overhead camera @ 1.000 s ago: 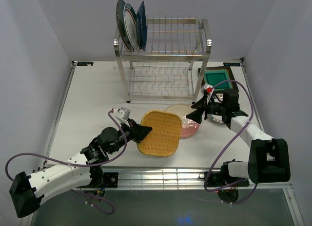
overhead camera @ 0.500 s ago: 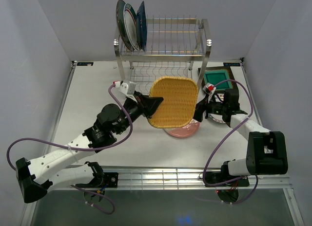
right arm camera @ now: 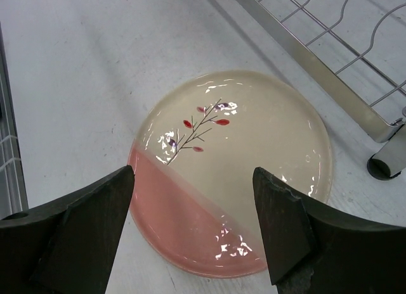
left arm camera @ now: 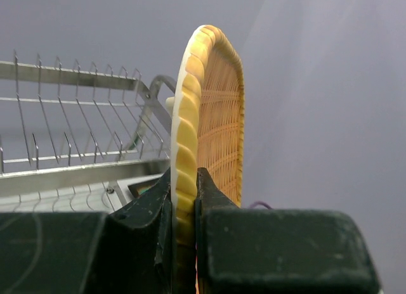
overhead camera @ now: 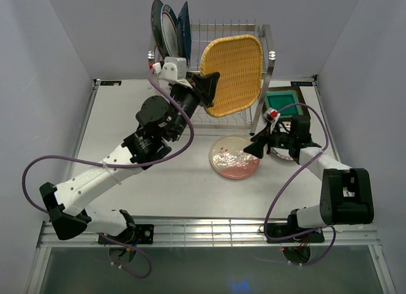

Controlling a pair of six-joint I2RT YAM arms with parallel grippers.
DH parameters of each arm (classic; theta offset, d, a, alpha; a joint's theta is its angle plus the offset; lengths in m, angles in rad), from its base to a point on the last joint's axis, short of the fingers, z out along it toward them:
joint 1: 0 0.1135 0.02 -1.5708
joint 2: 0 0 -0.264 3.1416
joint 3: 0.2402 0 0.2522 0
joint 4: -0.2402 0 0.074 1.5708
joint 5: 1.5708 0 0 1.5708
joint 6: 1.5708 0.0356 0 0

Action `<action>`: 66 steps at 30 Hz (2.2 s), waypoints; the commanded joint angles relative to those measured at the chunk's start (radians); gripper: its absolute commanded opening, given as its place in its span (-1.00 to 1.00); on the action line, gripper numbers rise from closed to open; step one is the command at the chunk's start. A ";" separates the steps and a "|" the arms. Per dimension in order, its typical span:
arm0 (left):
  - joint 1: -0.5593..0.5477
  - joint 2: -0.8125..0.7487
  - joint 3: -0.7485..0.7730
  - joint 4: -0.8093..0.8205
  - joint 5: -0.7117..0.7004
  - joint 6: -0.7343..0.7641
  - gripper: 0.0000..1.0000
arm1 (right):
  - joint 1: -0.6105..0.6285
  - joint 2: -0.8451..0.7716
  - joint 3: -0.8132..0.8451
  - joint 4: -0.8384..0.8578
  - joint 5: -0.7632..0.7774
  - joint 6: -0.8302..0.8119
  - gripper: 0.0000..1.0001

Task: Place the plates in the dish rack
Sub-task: Insert the plate into the dish rack.

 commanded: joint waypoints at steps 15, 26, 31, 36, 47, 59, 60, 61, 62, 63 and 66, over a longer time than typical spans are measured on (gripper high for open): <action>-0.002 0.342 0.537 0.312 -0.277 0.607 -1.00 | -0.004 0.011 0.042 -0.004 -0.046 -0.014 0.62; 0.042 0.576 0.780 0.392 -0.342 0.901 -1.00 | -0.004 0.009 0.044 -0.018 -0.059 -0.027 0.62; 0.165 0.506 0.722 0.161 -0.208 0.651 -1.00 | -0.004 0.009 0.044 -0.021 -0.063 -0.030 0.62; 0.209 0.497 0.689 0.139 -0.185 0.631 -1.00 | -0.004 0.015 0.047 -0.023 -0.066 -0.032 0.62; 0.242 0.558 0.712 0.133 -0.231 0.677 -1.00 | -0.004 0.023 0.051 -0.029 -0.071 -0.035 0.62; 0.260 0.621 0.738 0.140 -0.290 0.750 -1.00 | -0.004 0.024 0.054 -0.033 -0.076 -0.037 0.62; 0.260 0.625 0.743 0.140 -0.296 0.753 -1.00 | -0.004 0.026 0.056 -0.035 -0.077 -0.037 0.62; 0.262 0.630 0.748 0.145 -0.314 0.764 -1.00 | -0.006 0.026 0.056 -0.035 -0.077 -0.038 0.62; 0.263 0.641 0.751 0.148 -0.323 0.772 -1.00 | -0.004 0.024 0.056 -0.035 -0.079 -0.040 0.62; 0.265 0.645 0.758 0.151 -0.329 0.775 -1.00 | -0.006 0.026 0.056 -0.035 -0.079 -0.038 0.62; 0.266 0.653 0.757 0.156 -0.343 0.786 -1.00 | -0.004 0.027 0.056 -0.035 -0.079 -0.038 0.62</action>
